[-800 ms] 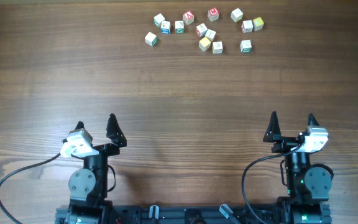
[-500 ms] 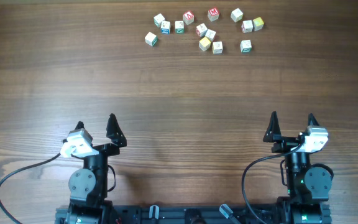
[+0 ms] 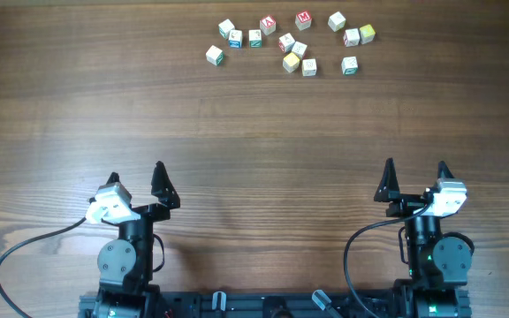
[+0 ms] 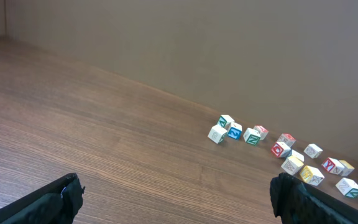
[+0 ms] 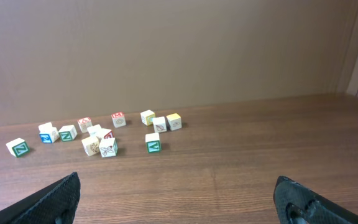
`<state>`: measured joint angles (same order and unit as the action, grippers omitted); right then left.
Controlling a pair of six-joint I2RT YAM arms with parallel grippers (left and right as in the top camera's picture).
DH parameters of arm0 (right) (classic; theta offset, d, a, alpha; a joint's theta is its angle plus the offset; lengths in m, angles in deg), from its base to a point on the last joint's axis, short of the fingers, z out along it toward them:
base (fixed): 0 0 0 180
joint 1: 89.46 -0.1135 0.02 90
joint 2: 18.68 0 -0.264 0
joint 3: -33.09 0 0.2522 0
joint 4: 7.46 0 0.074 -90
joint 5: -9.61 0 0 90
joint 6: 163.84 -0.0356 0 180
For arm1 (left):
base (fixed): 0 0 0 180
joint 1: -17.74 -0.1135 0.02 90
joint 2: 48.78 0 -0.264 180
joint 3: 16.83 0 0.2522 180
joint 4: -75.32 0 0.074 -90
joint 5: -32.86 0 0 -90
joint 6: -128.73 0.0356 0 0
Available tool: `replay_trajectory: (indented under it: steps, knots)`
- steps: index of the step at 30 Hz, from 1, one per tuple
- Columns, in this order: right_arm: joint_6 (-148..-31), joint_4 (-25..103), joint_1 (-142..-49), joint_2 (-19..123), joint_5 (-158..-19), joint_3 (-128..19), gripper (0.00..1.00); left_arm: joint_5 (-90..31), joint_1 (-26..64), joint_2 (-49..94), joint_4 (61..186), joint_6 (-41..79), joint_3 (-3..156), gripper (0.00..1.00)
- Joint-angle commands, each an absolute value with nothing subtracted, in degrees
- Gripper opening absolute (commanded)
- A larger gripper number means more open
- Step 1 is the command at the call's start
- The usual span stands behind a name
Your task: Form a tower
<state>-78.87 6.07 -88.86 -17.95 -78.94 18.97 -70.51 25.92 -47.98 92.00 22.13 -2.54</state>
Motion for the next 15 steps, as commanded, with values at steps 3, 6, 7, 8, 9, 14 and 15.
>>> replay_trajectory:
  steps: [3, 6, 7, 8, 9, 14, 15]
  knots:
    - [-78.3, 6.0, -88.7, -18.0, -80.1, 19.0, 1.0, -69.8, 25.5, -48.4, 92.1, 23.1, -2.8, 1.0]
    - [-78.3, 5.9, -88.7, -18.0, -80.1, 19.0, 1.0, -69.8, 25.5, -48.4, 92.1, 23.1, -2.7, 1.0]
    - [-78.3, 6.0, -88.7, -18.0, -80.1, 19.0, 1.0, -69.8, 25.5, -48.4, 92.1, 23.1, -2.8, 1.0]
    - [-78.3, 6.0, -88.7, -18.0, -80.1, 19.0, 1.0, -69.8, 25.5, -48.4, 92.1, 23.1, -2.7, 1.0]
    - [-78.3, 6.0, -88.7, -18.0, -80.1, 19.0, 1.0, -69.8, 25.5, -48.4, 92.1, 23.1, -2.7, 1.0]
    - [-78.3, 6.0, -88.7, -18.0, -80.1, 19.0, 1.0, -69.8, 25.5, -48.4, 92.1, 23.1, -2.8, 1.0]
    - [-78.3, 6.0, -88.7, -18.0, -80.1, 19.0, 0.99, -69.8, 25.5, -48.4, 92.1, 23.1, -2.8, 1.0]
